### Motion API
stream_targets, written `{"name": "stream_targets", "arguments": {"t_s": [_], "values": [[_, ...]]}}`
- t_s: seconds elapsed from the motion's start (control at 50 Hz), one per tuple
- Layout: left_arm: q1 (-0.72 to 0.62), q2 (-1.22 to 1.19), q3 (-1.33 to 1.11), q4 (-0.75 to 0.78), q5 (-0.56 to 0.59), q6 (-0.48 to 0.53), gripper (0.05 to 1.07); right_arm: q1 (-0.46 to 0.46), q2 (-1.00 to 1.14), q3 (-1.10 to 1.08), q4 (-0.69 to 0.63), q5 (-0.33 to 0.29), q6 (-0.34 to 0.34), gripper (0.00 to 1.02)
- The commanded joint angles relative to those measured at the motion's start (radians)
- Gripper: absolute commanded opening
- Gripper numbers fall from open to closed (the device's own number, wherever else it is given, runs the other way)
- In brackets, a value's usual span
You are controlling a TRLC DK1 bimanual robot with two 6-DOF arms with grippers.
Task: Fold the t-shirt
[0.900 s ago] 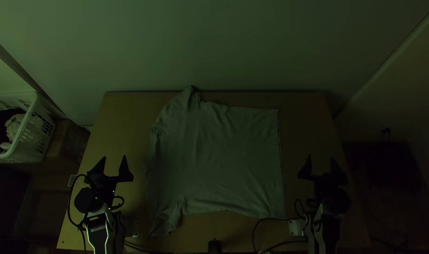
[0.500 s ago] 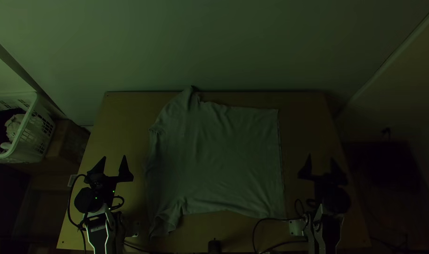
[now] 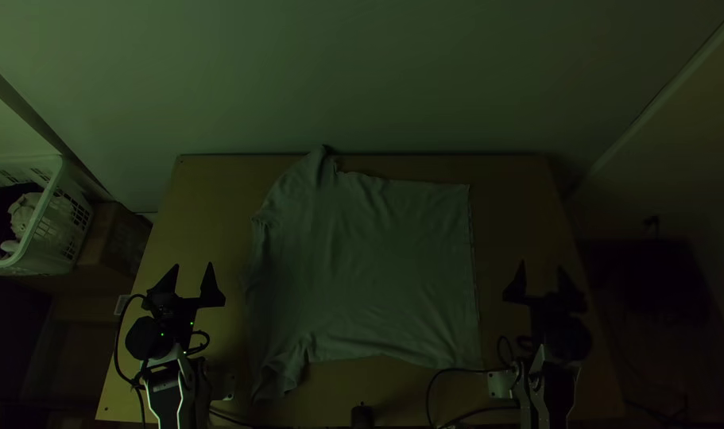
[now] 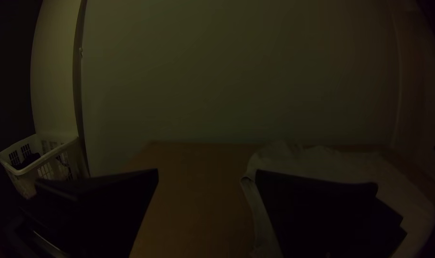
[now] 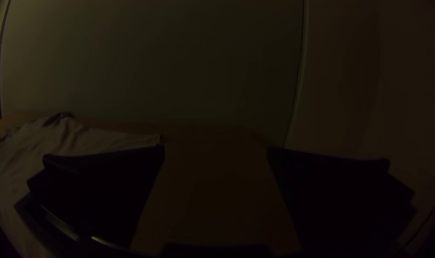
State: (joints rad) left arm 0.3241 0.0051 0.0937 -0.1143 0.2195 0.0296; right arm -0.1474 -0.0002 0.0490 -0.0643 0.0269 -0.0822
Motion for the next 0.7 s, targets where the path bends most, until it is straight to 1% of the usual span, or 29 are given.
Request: {"name": "stream_targets", "arguments": {"t_s": [0.0,0.28,0.4,0.6,0.68], "values": [[-0.003,-0.007,-0.040,-0.042,0.003,-0.008,1.03,-0.004,-0.003,-0.017,0.012,0.007,0.002,0.98],[-0.003,-0.007,-0.040,-0.042,0.003,-0.008,1.03,-0.004,-0.003,-0.017,0.012,0.007,0.002,0.98],[-0.003,-0.007,-0.040,-0.042,0.003,-0.008,1.03,0.017,-0.003,-0.017,0.012,0.005,0.030,0.98],[-0.003,-0.007,-0.040,-0.044,0.003,-0.008,1.03,0.017,-0.003,-0.017,0.012,0.007,0.029,0.98],[-0.003,-0.007,-0.040,-0.042,0.003,-0.008,1.03,0.023,-0.003,-0.017,0.012,0.005,0.045,0.98]]}}
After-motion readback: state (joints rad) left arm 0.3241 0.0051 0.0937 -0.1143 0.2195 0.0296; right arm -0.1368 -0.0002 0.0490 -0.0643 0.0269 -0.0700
